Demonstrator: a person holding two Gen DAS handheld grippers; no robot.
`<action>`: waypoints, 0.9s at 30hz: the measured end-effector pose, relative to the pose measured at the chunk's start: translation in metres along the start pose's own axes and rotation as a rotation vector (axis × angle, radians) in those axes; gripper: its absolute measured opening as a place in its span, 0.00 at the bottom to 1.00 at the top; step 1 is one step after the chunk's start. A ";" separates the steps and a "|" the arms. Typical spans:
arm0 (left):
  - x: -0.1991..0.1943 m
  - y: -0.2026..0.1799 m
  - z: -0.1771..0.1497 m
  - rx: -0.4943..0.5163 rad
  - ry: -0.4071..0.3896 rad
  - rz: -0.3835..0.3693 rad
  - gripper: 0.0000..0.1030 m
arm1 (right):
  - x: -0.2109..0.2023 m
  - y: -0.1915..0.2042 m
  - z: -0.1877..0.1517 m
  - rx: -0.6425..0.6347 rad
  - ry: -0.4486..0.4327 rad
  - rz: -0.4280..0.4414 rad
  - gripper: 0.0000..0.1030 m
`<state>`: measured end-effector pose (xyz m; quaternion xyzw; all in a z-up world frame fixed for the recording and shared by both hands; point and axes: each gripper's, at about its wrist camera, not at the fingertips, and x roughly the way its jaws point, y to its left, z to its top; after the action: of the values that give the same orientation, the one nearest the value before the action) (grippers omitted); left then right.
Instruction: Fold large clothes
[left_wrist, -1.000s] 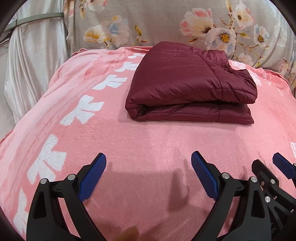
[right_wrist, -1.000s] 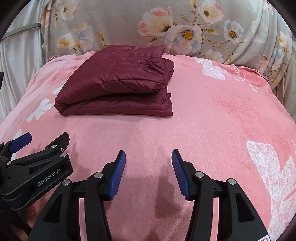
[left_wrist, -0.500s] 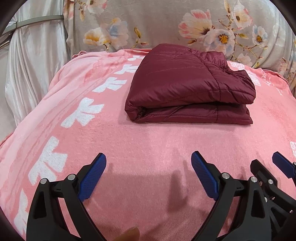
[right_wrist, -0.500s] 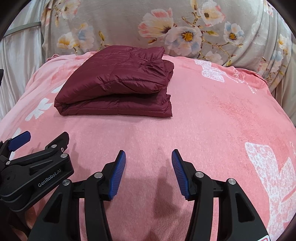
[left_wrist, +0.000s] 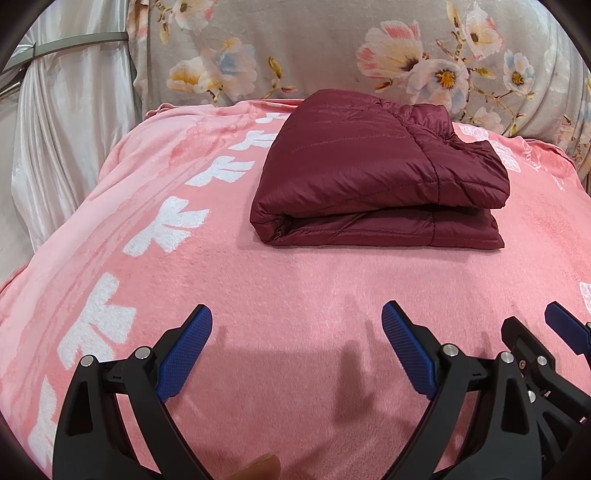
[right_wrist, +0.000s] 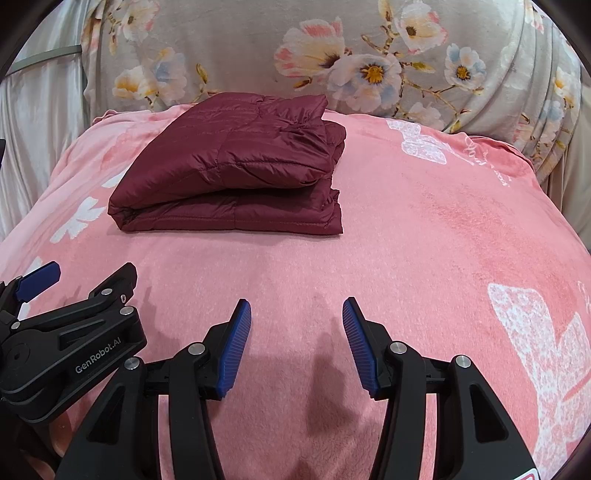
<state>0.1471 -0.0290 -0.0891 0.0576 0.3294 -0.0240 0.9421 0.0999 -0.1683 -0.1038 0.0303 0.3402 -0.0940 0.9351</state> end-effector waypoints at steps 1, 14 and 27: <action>0.000 0.000 0.000 0.000 0.000 0.000 0.88 | 0.000 0.000 0.000 0.000 0.000 0.000 0.50; -0.001 0.000 0.001 0.003 -0.004 0.000 0.88 | 0.000 -0.001 0.000 -0.001 0.000 0.001 0.50; -0.005 -0.002 0.003 0.010 -0.013 0.004 0.88 | 0.000 0.000 0.000 -0.001 -0.001 0.000 0.50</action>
<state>0.1450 -0.0315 -0.0839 0.0628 0.3228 -0.0243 0.9441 0.0998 -0.1681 -0.1042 0.0295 0.3399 -0.0937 0.9353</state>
